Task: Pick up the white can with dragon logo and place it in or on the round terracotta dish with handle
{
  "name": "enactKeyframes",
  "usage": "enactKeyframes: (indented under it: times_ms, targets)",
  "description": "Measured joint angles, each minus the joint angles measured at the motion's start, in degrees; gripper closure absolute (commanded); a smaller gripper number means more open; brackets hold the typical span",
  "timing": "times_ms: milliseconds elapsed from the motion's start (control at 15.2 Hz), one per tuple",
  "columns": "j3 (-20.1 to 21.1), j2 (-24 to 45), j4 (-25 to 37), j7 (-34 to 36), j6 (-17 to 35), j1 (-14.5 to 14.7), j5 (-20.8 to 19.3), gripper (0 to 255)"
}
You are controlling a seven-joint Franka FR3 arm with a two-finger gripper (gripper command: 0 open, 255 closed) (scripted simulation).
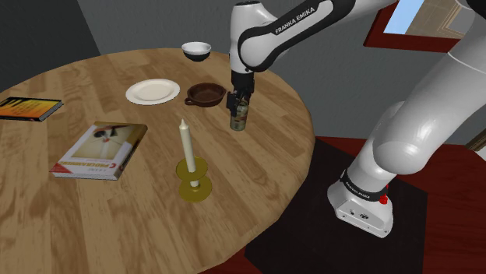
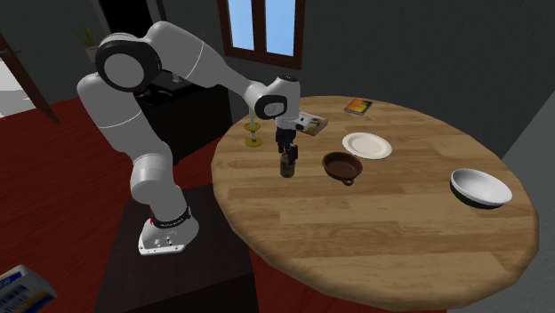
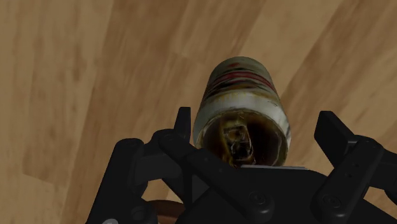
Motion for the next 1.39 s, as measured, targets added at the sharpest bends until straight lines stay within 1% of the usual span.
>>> enactKeyframes:
  times_ms: [198, 264, 924, 1386]
  targets:
    - [0.0, 0.0, 0.0, 0.0, 0.1, 0.0, 0.0, 0]
    - [0.0, 0.0, 0.0, 0.0, 0.1, 0.0, 0.0, 255]
    - [0.0, 0.0, 0.0, 0.0, 0.1, 0.0, 0.0, 255]
    - [-0.1, -2.4, 2.2, -0.2, -4.5, 0.0, 0.2, 255]
